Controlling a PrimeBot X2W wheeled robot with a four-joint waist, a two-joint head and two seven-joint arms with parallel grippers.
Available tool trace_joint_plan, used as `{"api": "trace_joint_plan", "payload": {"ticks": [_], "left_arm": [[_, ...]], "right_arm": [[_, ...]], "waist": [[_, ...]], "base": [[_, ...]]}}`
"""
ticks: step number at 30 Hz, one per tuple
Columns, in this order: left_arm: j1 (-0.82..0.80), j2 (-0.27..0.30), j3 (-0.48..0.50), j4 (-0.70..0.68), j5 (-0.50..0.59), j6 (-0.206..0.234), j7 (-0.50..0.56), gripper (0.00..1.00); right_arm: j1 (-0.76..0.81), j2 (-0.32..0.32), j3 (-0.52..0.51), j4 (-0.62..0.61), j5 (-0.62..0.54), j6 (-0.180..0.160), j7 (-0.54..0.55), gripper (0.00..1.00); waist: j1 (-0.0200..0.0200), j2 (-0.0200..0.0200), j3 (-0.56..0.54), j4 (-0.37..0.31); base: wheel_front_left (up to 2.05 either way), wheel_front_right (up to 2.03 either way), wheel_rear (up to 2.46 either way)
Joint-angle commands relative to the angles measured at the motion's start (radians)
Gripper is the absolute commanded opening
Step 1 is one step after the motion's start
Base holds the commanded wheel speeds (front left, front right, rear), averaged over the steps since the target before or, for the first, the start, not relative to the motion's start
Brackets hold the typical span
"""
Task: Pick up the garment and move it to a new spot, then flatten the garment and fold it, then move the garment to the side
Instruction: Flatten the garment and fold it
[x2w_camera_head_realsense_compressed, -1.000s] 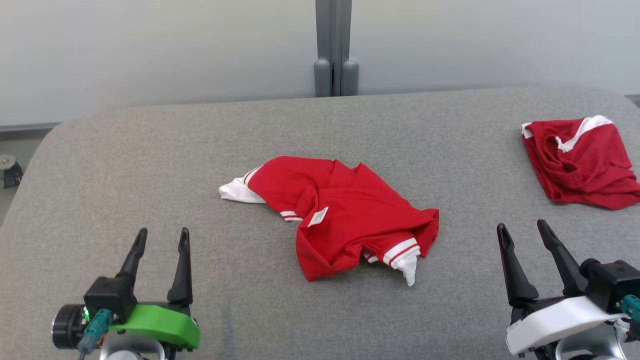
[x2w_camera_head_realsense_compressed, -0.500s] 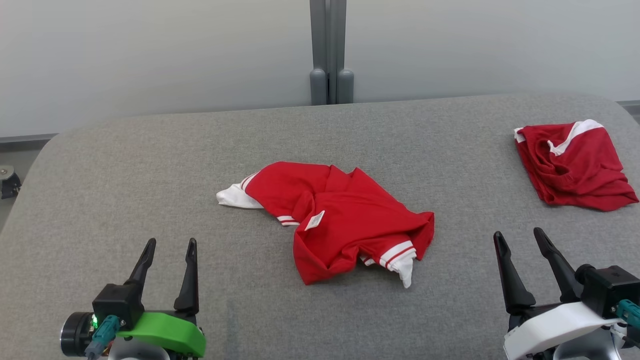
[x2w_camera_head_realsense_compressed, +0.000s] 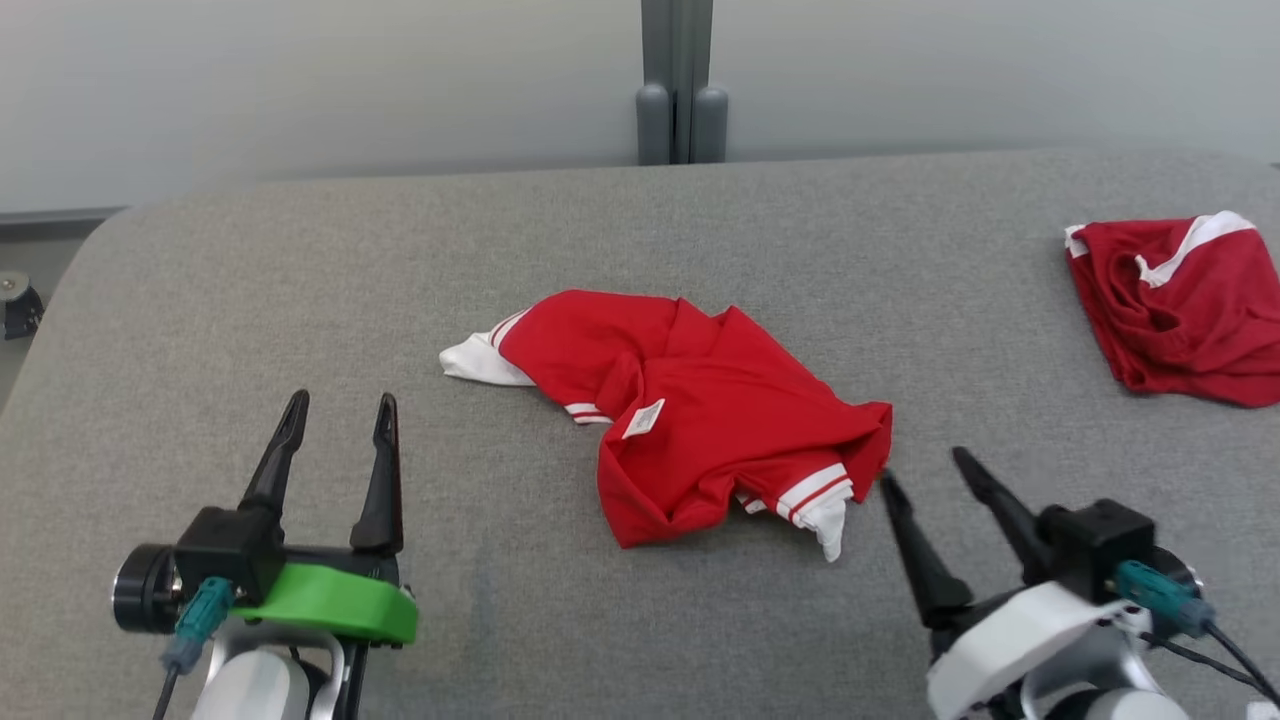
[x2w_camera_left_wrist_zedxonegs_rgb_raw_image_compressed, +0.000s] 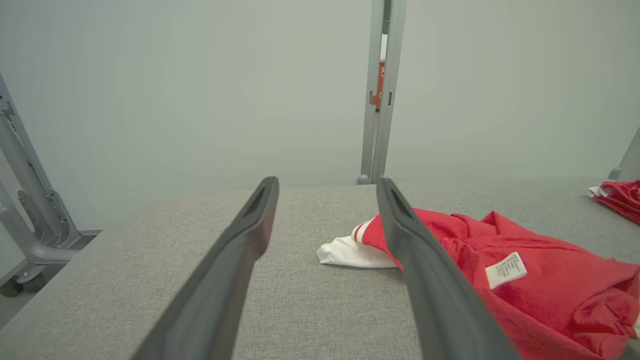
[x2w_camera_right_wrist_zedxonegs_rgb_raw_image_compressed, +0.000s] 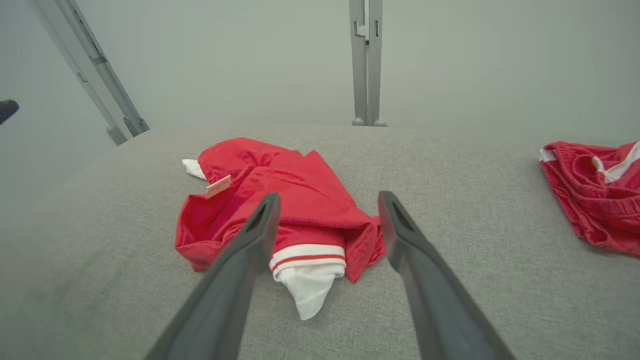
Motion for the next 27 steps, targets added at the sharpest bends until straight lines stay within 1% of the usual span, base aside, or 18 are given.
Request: {"api": "trace_joint_plan", "payload": {"ticks": [1,4,9,12,14,15,16,17,20,22,25,27], "left_arm": [[-0.031,-0.005,0.0,-0.012,0.013,-0.005,0.0,1.0],[-0.071,-0.015,0.003,-0.03,0.026,-0.01,0.0,1.0],[-0.131,-0.031,0.006,-0.045,0.056,-0.024,0.0,1.0],[-0.152,-0.044,0.01,-0.048,0.065,-0.03,0.0,1.0],[-0.161,-0.052,0.014,-0.049,0.072,-0.035,0.0,1.0],[-0.164,-0.057,0.016,-0.048,0.075,-0.037,0.0,1.0],[-0.166,-0.06,0.017,-0.047,0.078,-0.04,0.0,1.0],[-0.167,-0.062,0.021,-0.045,0.081,-0.042,0.0,1.0],[-0.165,-0.072,0.028,-0.042,0.09,-0.049,0.0,1.0],[-0.16,-0.076,0.034,-0.042,0.097,-0.053,0.0,1.0],[-0.15,-0.079,0.048,-0.044,0.106,-0.055,0.0,1.0],[-0.144,-0.082,0.057,-0.044,0.109,-0.058,0.0,1.0]], "right_arm": [[-0.038,-0.012,0.052,0.02,0.013,0.0,0.008,1.0],[-0.104,-0.03,0.161,0.079,0.033,0.0,0.013,1.0],[-0.248,-0.029,0.332,0.21,0.064,0.0,-0.003,1.0],[-0.329,-0.029,0.411,0.293,0.071,0.0,-0.007,1.0],[-0.374,-0.035,0.445,0.364,0.052,0.0,0.017,1.0],[-0.392,-0.026,0.458,0.392,0.061,0.0,0.019,0.67],[-0.409,-0.022,0.469,0.412,0.064,0.0,0.022,0.42],[-0.425,-0.021,0.48,0.432,0.072,0.0,0.024,0.0],[-0.455,-0.024,0.499,0.434,0.095,0.0,-0.022,0.0],[-0.467,-0.028,0.507,0.41,0.109,0.0,-0.065,0.0],[-0.489,-0.031,0.51,0.337,0.133,0.0,-0.145,0.0],[-0.491,-0.035,0.492,0.279,0.144,0.0,-0.195,0.0]], "waist": [[0.0,0.0,0.069,0.033],[0.0,0.0,0.115,0.052],[0.0,0.0,0.177,0.084],[0.0,0.0,0.2,0.097],[0.0,0.0,0.21,0.102],[0.0,0.0,0.212,0.105],[0.0,0.0,0.214,0.106],[0.0,0.0,0.214,0.108],[0.0,0.0,0.214,0.109],[0.0,0.0,0.213,0.106],[0.0,0.0,0.211,0.094],[0.0,0.0,0.208,0.085]], "base": [[0.0,0.0,0.0],[0.0,0.0,0.0],[0.0,0.0,0.0],[0.0,0.0,0.0],[0.0,0.0,0.0],[0.0,0.0,0.0],[0.0,0.0,0.0],[0.0,0.0,0.0],[0.0,0.0,0.0],[0.0,0.0,0.0],[0.0,0.0,0.0],[0.0,0.0,0.0]]}}
